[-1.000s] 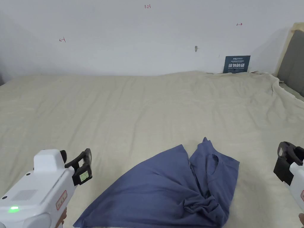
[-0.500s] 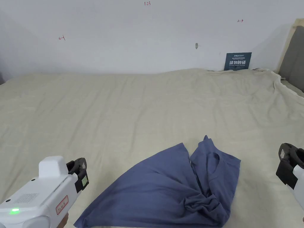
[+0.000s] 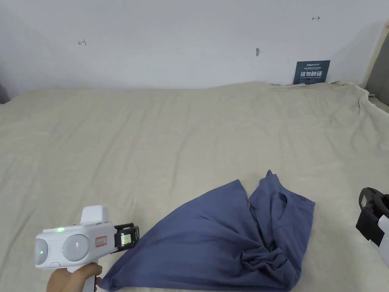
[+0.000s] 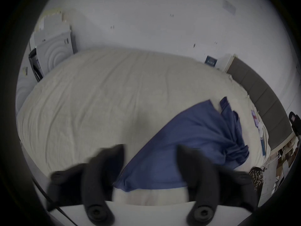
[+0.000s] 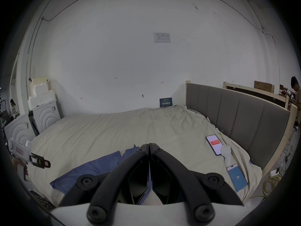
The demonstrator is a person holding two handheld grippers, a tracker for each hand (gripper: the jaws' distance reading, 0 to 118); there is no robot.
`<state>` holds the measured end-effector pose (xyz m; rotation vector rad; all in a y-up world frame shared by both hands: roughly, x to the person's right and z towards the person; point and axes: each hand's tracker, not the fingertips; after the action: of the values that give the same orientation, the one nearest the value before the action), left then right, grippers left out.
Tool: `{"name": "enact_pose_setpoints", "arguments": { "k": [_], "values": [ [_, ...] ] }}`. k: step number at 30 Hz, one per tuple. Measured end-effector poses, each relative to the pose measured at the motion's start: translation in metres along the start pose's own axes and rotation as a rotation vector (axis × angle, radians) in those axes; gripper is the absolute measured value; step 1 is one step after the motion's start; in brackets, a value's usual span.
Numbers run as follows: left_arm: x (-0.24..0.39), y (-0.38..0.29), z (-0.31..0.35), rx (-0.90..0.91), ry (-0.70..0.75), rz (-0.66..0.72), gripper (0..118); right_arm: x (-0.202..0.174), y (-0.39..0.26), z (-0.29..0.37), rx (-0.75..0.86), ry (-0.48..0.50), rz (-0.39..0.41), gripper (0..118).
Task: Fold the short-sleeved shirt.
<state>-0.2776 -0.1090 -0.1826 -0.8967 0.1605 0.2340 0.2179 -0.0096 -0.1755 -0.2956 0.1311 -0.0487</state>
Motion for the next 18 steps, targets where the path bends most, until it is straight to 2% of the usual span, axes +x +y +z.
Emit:
{"name": "enact_pose_setpoints", "arguments": {
  "k": [8,13,15,17,18],
  "values": [
    [-0.019,-0.041,-0.044,-0.164,0.089,0.021,101,0.000,-0.011,-0.009,-0.046,0.005,0.000,0],
    [-0.026,-0.055,-0.058,-0.183,0.118,0.028,94,0.000,-0.015,-0.013,-0.067,0.011,0.002,0],
    [-0.027,-0.057,-0.063,-0.202,0.127,0.019,77,-0.001,-0.017,-0.014,-0.074,0.012,0.001,0],
    [-0.025,-0.061,-0.064,-0.227,0.109,0.022,42,0.000,-0.018,-0.014,-0.079,0.013,0.000,0],
    [-0.022,-0.063,-0.060,-0.200,0.114,0.013,36,0.000,-0.018,-0.015,-0.081,0.013,-0.001,0]
  ]
}}
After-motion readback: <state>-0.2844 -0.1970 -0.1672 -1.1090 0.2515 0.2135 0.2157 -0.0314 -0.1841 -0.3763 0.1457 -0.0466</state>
